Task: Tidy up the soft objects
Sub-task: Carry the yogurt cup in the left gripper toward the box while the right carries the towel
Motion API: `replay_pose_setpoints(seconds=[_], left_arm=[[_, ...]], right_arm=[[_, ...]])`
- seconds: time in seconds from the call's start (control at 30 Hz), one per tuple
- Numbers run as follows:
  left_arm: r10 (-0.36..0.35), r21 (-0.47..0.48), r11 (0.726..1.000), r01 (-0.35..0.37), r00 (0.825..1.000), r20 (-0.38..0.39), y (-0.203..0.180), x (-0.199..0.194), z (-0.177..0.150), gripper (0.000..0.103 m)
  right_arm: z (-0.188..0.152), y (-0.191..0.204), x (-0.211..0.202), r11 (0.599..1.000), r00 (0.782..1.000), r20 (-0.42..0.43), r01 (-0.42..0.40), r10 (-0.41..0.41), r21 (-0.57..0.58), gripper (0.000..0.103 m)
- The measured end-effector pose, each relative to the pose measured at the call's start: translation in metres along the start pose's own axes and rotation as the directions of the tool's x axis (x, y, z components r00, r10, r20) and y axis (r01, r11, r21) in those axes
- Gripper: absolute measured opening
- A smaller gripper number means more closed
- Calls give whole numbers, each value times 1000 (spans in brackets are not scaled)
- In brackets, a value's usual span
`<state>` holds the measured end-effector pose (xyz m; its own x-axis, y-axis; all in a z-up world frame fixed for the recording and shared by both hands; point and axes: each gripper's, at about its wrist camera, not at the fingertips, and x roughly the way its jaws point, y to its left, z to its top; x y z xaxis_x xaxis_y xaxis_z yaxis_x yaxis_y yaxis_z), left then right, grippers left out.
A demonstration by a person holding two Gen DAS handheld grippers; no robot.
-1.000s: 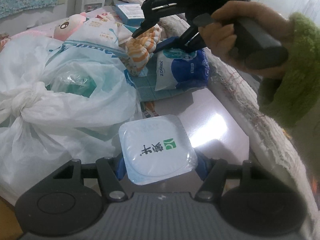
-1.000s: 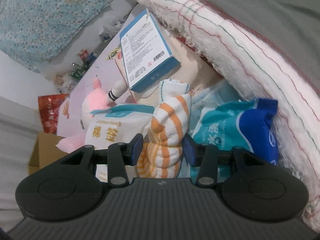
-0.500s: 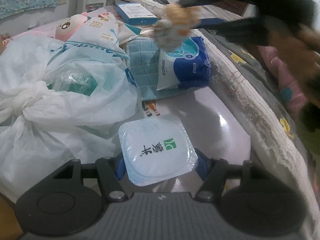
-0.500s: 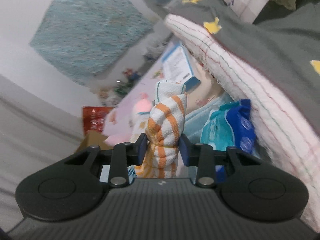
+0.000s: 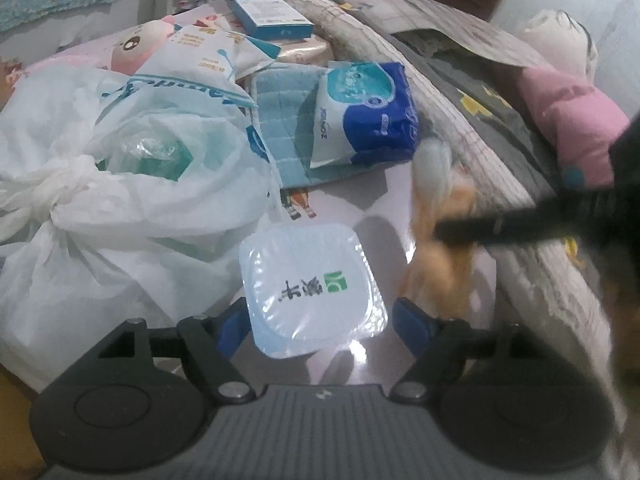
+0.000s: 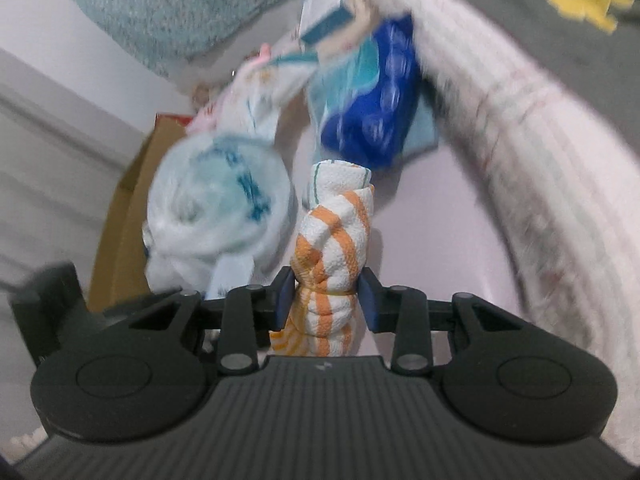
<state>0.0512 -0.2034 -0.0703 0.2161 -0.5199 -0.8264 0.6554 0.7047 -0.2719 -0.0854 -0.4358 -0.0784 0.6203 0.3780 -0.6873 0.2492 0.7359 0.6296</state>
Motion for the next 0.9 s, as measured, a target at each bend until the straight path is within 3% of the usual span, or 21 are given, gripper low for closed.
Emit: replay_pose_setpoints(seconds=[0.23, 0.37, 0.67, 0.9], left_arm=[[23, -97, 995, -25, 999, -25, 3, 9, 11, 76], [42, -109, 993, -46, 998, -45, 3, 15, 15, 67], [74, -114, 990, -79, 996, -47, 1, 18, 18, 64], [55, -143, 988, -61, 997, -48, 1, 13, 18, 63]], right_arm=[[-15, -4, 20, 1000, 999, -34, -28, 28, 8, 34], [-20, -12, 25, 995, 996, -24, -80, 81, 54, 34], [-25, -25, 25, 982, 988, 14, -152, 152, 115, 34], [-28, -30, 19, 967, 978, 54, -209, 203, 150, 34]])
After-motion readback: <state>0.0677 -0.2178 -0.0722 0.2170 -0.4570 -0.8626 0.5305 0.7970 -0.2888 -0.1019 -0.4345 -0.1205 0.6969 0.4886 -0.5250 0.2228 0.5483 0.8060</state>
